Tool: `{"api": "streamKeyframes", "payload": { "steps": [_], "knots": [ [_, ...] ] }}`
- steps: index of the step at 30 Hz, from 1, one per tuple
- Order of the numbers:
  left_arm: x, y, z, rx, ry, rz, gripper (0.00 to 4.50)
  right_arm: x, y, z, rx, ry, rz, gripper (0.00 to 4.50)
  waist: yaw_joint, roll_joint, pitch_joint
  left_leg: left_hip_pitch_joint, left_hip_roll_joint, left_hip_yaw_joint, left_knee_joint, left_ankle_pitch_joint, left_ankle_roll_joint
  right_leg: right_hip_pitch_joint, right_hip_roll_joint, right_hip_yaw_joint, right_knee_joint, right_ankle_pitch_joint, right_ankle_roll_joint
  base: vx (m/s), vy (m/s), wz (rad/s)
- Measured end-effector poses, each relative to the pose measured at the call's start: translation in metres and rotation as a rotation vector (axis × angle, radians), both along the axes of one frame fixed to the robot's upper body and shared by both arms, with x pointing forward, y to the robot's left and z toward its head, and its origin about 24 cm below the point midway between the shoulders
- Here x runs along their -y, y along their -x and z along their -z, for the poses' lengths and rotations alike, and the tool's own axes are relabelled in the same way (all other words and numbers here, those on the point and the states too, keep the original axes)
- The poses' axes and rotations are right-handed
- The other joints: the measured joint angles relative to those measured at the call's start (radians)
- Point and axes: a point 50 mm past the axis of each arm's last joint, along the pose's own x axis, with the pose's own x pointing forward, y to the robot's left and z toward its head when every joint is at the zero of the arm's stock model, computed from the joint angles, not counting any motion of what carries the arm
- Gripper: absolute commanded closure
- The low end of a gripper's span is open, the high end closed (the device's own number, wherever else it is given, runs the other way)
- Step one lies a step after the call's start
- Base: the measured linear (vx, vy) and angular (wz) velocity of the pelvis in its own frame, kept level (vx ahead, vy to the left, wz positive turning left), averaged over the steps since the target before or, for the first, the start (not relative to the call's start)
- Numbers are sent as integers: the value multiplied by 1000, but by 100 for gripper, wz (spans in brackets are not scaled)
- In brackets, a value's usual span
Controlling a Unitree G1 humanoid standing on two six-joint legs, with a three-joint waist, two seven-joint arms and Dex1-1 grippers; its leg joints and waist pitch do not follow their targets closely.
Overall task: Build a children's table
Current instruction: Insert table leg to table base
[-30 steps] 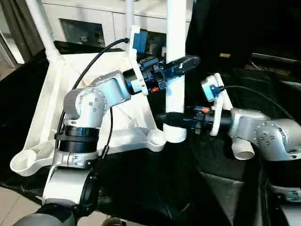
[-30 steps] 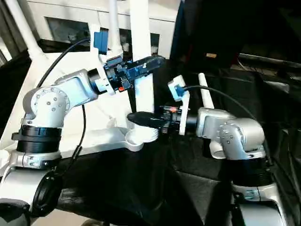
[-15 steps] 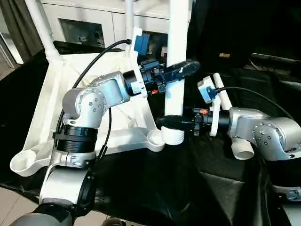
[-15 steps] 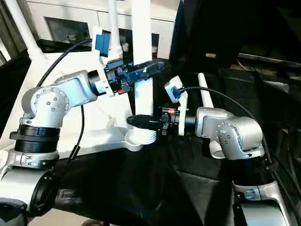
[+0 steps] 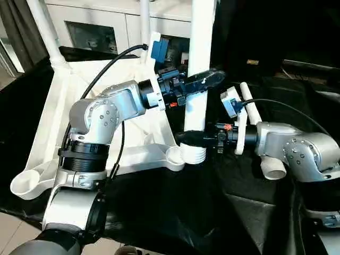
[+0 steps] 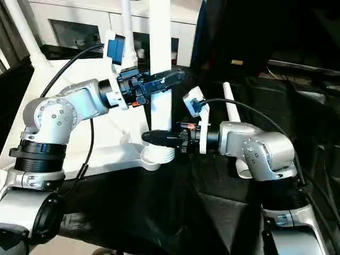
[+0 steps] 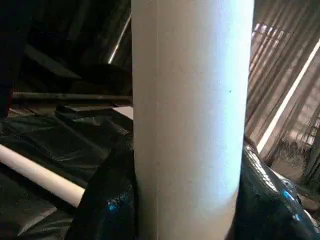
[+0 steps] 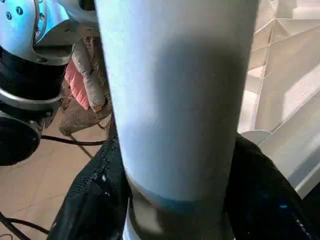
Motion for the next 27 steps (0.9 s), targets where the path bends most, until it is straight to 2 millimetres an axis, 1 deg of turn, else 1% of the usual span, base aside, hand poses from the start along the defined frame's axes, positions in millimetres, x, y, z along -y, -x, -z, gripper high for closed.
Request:
{"api": "streamKeyframes", "payload": {
  "steps": [13, 14, 15, 16, 17, 19, 20, 21, 23, 25, 27],
  "knots": [
    [-1, -1, -1, 11, 2, -9, 264, -3, -1, 0, 15, -13, 0, 250, 0, 0, 0, 0, 0, 0, 0, 0, 0, 0, 0, 0, 0, 0, 0, 0, 0, 0],
    [-1, -1, -1, 6, 7, -17, 208, -3, -2, 1, 18, -18, 2, 250, 0, 0, 0, 0, 0, 0, 0, 0, 0, 0, 0, 0, 0, 0, 0, 0, 0, 0],
    [-1, -2, 0, 0, 12, -24, 208, -3, -2, 1, 19, -21, 4, 250, 0, 0, 0, 0, 0, 0, 0, 0, 0, 0, 0, 0, 0, 0, 0, 0, 0, 0],
    [-1, -2, 0, -10, 23, -24, 194, -3, -3, 1, 19, -22, 9, 251, 0, 0, 0, 0, 0, 0, 0, 0, 0, 0, 0, 0, 0, 0, 0, 0, 0, 0],
    [-1, -2, 0, -16, 31, -21, 194, -4, -3, 2, 19, -22, 12, 251, 0, 0, 0, 0, 0, 0, 0, 0, 0, 0, 0, 0, 0, 0, 0, 0, 0, 0],
    [-1, -2, -1, -18, 45, -19, 165, -5, -3, 1, 24, -28, 14, 252, 0, 0, 0, 0, 0, 0, 0, 0, 0, 0, 0, 0, 0, 0, 0, 0, 0, 0],
    [0, -2, -2, -17, 64, -32, 157, -5, -4, 1, 31, -38, 25, 252, 0, 0, 0, 0, 0, 0, 0, 0, 0, 0, 0, 0, 0, 0, 0, 0, 0, 0],
    [3, -3, -3, -33, 146, -51, 154, -6, -5, -2, 45, -74, 49, 252, 0, -1, 0, -1, 0, 0, 1, 0, 0, 0, 0, 0, 0, 0, 0, 0, 0, 0],
    [7, -4, -5, -52, 244, -62, 154, -7, -8, -5, 61, -112, 78, 252, 3, -2, 0, -1, 0, 0, 1, 0, 0, 0, 0, 0, 0, 0, 0, 0, 0, 0],
    [0, -8, -7, -69, 414, -125, 154, -6, -13, -6, 65, -172, 146, 253, 2, -3, -1, -1, 0, 0, 1, 0, 0, 0, 0, 0, 0, 1, -1, 0, 0, 0],
    [-8, -11, -10, -63, 505, -173, 154, -1, -17, -2, 53, -202, 219, 254, 1, -3, -1, -1, 0, 0, 1, 0, 1, 0, 0, 0, 0, 1, -1, 0, 0, 0]
  ]
}}
